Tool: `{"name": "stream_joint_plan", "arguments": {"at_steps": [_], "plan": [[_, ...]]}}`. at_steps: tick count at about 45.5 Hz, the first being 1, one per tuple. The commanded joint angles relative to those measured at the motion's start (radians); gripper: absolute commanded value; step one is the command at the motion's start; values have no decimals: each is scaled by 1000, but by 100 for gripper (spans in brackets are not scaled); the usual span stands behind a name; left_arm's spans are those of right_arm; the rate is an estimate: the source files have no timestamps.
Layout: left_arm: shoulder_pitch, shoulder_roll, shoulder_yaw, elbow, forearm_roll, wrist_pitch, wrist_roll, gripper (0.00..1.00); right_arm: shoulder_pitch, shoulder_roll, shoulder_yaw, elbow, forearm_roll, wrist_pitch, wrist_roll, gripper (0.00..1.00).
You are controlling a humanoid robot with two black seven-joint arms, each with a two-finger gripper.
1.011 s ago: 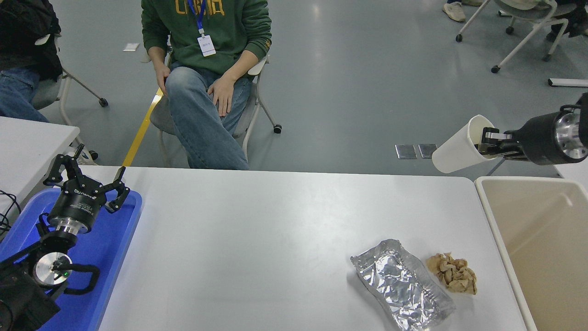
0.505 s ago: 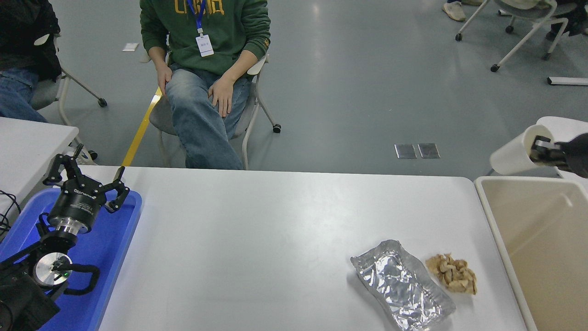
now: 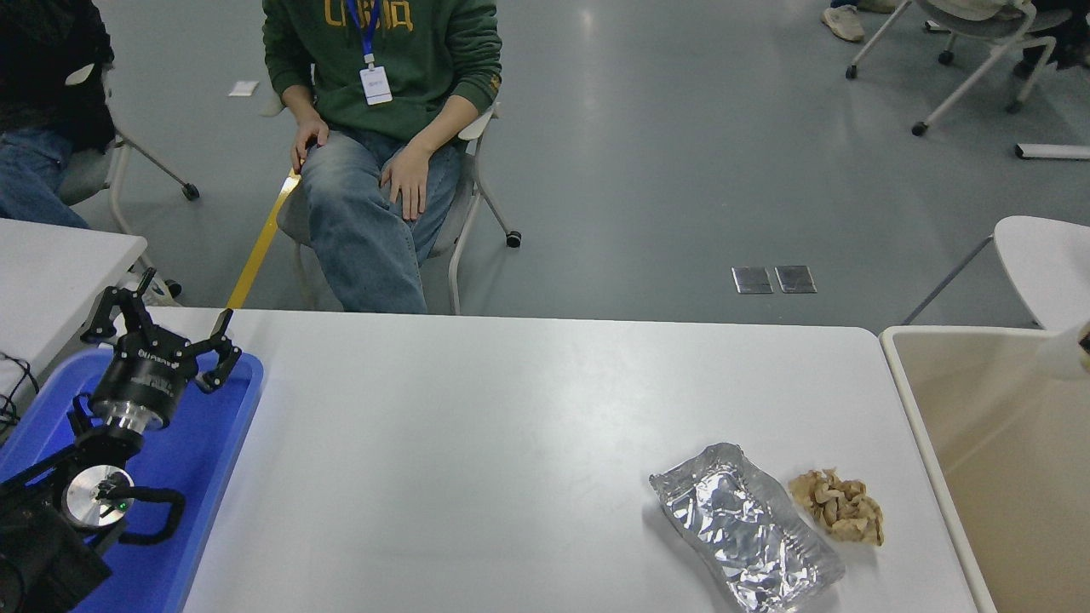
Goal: Clean the table surface
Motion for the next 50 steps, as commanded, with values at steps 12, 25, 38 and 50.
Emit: {"name": "stream_joint_plan", "arguments": {"at_steps": [12,25,38,50], "plan": [[0,0,0,0,0,0,0,100,-222,274,129,-339,59,-55,-37,0],[0,0,0,0,0,0,0,100,-235,304,156,-337,60,-58,-63,0],[0,0,0,0,0,0,0,100,-233,323,219,-337,68,-71,-78,57],[0,0,0,0,0,0,0,100,-225,323,255,-336,68,-94,-78,100]]}}
